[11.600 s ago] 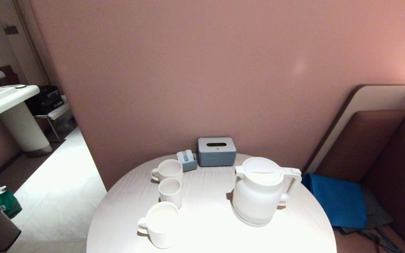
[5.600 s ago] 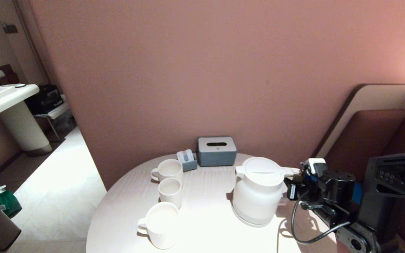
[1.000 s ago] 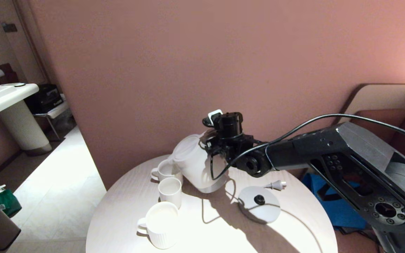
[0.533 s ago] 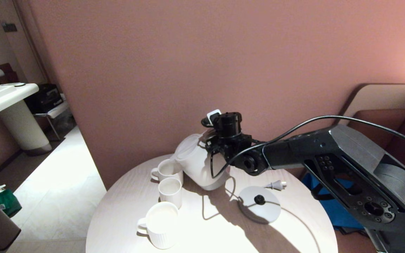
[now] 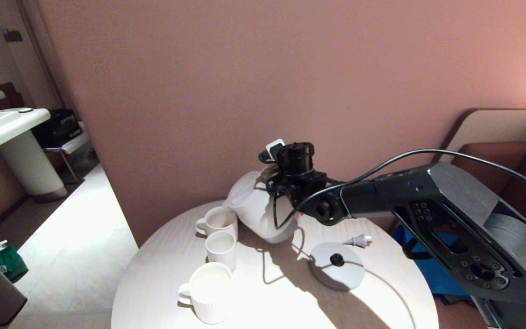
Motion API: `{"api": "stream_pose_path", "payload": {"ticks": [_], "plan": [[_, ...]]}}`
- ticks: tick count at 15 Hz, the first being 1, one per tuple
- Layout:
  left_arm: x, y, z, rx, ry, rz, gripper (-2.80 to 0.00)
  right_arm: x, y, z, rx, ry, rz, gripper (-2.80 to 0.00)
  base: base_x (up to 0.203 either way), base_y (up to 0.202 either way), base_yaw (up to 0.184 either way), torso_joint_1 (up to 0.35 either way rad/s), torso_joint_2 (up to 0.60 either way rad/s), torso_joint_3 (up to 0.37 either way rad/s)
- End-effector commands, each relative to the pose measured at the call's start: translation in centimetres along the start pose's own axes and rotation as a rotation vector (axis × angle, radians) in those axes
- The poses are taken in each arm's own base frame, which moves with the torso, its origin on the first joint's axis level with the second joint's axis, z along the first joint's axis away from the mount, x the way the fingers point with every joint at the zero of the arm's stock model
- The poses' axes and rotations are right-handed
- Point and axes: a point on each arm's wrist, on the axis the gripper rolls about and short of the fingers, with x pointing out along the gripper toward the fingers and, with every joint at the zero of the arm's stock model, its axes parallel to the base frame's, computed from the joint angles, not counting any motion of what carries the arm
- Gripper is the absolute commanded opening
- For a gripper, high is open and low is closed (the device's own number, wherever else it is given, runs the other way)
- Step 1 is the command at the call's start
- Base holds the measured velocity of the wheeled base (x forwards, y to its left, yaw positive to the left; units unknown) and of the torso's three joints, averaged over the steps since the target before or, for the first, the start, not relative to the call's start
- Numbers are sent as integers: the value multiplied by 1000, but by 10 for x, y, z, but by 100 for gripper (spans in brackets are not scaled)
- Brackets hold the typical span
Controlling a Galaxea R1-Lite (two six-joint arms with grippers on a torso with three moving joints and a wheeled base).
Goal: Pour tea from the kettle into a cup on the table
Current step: Pour water into the cup
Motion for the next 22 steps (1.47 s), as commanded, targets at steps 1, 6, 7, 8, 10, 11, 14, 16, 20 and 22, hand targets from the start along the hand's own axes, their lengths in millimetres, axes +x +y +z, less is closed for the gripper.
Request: {"api": "stream_pose_path", "payload": {"ticks": [1, 6, 7, 8, 10, 11, 14, 16, 20, 22], "plan": [[0, 0, 0, 0, 0, 0, -280, 1, -1, 5, -11, -15, -12, -280, 0, 0, 0, 0, 0, 0], [0, 0, 0, 0, 0, 0, -280, 2, 0, 4, -50, -9, -12, -280, 0, 0, 0, 0, 0, 0], [0, 0, 0, 0, 0, 0, -280, 2, 0, 3, -57, 3, -8, -280, 0, 0, 0, 0, 0, 0], [0, 0, 0, 0, 0, 0, -280, 2, 0, 4, -61, 9, -5, -280, 0, 0, 0, 0, 0, 0], [0, 0, 0, 0, 0, 0, -280, 1, -2, 7, -65, 13, -4, -280, 0, 0, 0, 0, 0, 0], [0, 0, 0, 0, 0, 0, -280, 1, -2, 8, -65, 12, -5, -280, 0, 0, 0, 0, 0, 0], [0, 0, 0, 0, 0, 0, -280, 1, -2, 9, -57, 10, -6, -280, 0, 0, 0, 0, 0, 0], [0, 0, 0, 0, 0, 0, -280, 1, -2, 6, -2, 16, -8, -280, 0, 0, 0, 0, 0, 0], [0, 0, 0, 0, 0, 0, -280, -3, -4, -1, 136, 50, -9, -280, 0, 0, 0, 0, 0, 0], [0, 0, 0, 0, 0, 0, -280, -4, -3, -9, 188, 76, -5, -280, 0, 0, 0, 0, 0, 0]]}}
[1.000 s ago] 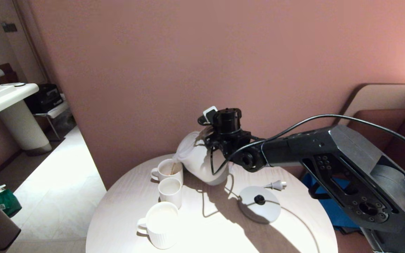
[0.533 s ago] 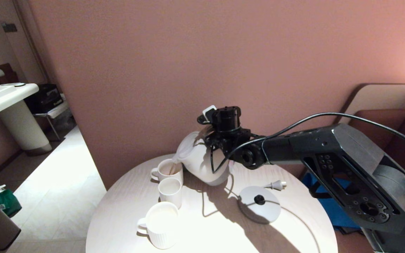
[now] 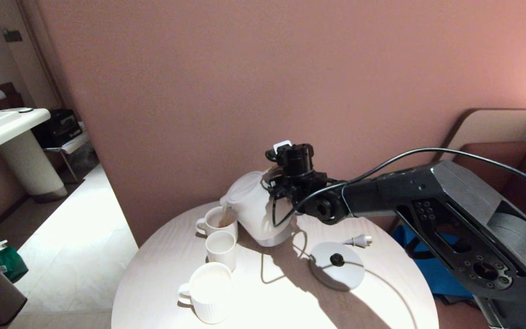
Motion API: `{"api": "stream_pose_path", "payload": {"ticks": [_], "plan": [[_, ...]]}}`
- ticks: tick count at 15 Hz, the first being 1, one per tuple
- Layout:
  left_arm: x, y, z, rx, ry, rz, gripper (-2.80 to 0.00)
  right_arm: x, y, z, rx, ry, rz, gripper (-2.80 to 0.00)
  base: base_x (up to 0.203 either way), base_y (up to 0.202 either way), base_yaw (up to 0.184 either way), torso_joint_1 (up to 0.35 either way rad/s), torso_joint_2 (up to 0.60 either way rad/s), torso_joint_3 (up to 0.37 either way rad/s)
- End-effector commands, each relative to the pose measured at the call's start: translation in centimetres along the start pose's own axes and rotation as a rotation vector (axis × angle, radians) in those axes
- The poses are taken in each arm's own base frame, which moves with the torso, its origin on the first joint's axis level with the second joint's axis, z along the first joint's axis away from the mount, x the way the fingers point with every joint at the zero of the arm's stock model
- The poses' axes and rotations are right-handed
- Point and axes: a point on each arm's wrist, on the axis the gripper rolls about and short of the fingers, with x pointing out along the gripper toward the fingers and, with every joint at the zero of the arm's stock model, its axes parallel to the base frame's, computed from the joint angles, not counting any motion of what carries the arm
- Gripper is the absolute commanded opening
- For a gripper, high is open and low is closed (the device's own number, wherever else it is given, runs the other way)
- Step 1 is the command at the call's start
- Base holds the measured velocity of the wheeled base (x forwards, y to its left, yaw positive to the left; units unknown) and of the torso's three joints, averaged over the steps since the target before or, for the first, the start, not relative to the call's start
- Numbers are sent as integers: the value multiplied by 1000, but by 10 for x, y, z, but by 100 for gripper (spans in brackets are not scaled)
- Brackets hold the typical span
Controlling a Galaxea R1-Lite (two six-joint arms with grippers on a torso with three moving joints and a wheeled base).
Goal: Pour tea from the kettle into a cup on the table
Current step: Pour water into the cup, then pour water into another cup
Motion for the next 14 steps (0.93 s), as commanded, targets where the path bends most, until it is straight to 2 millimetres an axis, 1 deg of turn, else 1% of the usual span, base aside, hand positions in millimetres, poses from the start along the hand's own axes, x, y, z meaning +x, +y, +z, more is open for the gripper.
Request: {"api": "stream_pose_path", "payload": {"ticks": [1, 8, 10, 14], "plan": [[0, 0, 0, 0, 0, 0, -280, -4, -2, -4, 40, 17, 0, -280, 0, 0, 0, 0, 0, 0], [0, 0, 0, 0, 0, 0, -280, -24, -17, -7, 204, 62, 40, -280, 0, 0, 0, 0, 0, 0], [0, 0, 0, 0, 0, 0, -280, -32, -21, -9, 212, 80, 47, -280, 0, 0, 0, 0, 0, 0], [0, 0, 0, 0, 0, 1, -280, -55, -33, -13, 204, 102, 52, -280, 0, 0, 0, 0, 0, 0]]}}
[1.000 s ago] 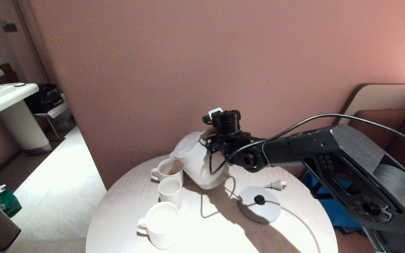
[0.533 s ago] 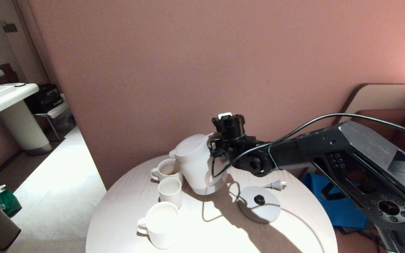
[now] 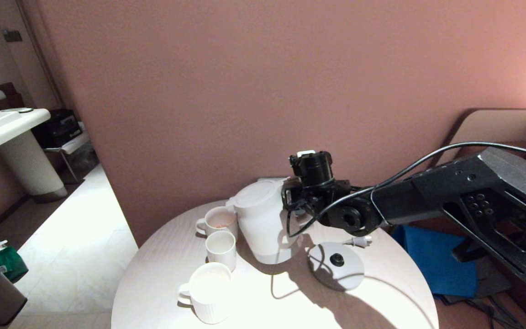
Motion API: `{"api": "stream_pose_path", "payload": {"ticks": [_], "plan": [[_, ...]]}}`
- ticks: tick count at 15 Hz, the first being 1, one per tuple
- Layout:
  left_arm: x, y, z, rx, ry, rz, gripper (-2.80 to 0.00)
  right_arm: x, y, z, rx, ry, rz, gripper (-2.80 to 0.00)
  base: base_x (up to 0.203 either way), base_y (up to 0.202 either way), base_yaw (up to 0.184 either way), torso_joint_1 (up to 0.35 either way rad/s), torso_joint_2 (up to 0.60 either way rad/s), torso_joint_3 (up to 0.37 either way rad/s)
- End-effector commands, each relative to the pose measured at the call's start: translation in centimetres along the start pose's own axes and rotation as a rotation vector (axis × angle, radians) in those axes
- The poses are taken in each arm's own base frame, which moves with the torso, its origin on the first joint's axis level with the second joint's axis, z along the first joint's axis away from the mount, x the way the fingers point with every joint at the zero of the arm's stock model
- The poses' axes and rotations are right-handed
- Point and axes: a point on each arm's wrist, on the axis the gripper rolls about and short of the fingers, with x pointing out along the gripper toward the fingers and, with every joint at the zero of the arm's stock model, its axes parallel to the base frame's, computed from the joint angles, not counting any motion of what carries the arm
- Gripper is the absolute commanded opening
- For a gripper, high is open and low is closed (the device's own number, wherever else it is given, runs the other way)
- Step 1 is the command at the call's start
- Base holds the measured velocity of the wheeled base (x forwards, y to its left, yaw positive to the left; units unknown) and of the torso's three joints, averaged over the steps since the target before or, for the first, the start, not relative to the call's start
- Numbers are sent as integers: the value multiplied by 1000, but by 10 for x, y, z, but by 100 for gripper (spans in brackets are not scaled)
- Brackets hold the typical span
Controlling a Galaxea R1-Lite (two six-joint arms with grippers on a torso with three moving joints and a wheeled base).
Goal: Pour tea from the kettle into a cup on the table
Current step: Pour water into another cup
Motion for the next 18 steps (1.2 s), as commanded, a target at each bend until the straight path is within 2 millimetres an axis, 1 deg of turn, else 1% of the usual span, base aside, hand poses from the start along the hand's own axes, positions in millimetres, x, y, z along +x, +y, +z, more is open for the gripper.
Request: {"api": "stream_pose_path", "payload": {"ticks": [1, 3, 6, 10, 13, 15, 18], "plan": [[0, 0, 0, 0, 0, 0, -280, -19, -8, 3, 3, -5, 2, -280, 0, 0, 0, 0, 0, 0], [0, 0, 0, 0, 0, 0, -280, -26, -6, -3, -2, -5, 16, -280, 0, 0, 0, 0, 0, 0], [0, 0, 0, 0, 0, 0, -280, -36, 1, -7, -17, 4, 41, -280, 0, 0, 0, 0, 0, 0], [0, 0, 0, 0, 0, 0, -280, -46, 13, -26, -38, 48, 70, -280, 0, 0, 0, 0, 0, 0], [0, 0, 0, 0, 0, 0, -280, -44, 13, -34, -42, 69, 65, -280, 0, 0, 0, 0, 0, 0], [0, 0, 0, 0, 0, 1, -280, -41, 14, -38, -33, 39, 69, -280, 0, 0, 0, 0, 0, 0], [0, 0, 0, 0, 0, 0, -280, -39, 15, -35, -71, 13, 71, -280, 0, 0, 0, 0, 0, 0]]}}
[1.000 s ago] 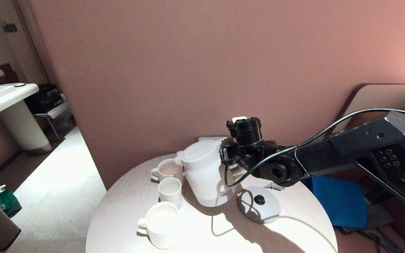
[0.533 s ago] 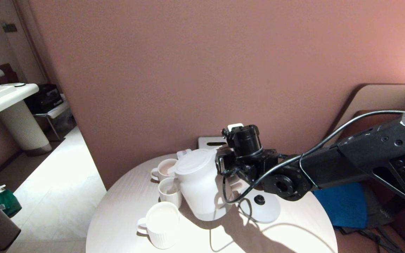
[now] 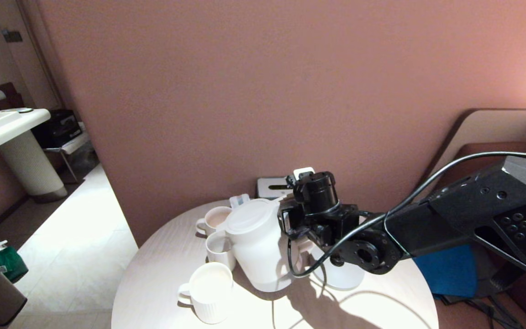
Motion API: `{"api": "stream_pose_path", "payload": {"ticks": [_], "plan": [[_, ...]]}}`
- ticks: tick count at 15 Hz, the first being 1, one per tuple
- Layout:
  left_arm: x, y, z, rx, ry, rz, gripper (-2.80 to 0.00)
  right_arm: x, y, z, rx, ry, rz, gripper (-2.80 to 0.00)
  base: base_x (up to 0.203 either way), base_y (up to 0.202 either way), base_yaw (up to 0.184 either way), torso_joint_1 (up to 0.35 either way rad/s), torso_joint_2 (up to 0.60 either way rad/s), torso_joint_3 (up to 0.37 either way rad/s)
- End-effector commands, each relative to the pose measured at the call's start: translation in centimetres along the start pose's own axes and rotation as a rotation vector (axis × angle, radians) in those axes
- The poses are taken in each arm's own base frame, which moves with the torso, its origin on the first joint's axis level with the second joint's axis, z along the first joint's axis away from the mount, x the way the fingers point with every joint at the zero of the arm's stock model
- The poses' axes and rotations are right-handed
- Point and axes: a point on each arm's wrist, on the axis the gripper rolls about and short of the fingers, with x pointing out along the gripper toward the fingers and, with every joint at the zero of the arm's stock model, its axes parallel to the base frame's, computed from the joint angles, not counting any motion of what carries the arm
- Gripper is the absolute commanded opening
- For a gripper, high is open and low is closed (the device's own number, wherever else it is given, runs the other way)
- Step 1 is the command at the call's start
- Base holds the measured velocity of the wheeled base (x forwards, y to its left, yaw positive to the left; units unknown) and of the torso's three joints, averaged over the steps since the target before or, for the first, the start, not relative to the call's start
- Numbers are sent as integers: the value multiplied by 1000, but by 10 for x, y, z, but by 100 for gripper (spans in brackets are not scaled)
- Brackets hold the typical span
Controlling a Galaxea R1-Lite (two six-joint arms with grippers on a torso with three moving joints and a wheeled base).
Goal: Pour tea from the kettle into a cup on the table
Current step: Pour water into another cup
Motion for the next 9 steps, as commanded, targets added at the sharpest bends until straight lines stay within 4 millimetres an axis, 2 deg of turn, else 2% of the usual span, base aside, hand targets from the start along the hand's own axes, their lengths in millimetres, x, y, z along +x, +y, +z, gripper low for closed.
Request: {"api": "stream_pose_path", "payload": {"ticks": [1, 9], "plan": [[0, 0, 0, -1, 0, 0, -280, 3, 1, 0, -24, -3, -1, -280, 0, 0, 0, 0, 0, 0], [0, 0, 0, -1, 0, 0, -280, 3, 5, 24, -126, -54, 3, -280, 0, 0, 0, 0, 0, 0]]}}
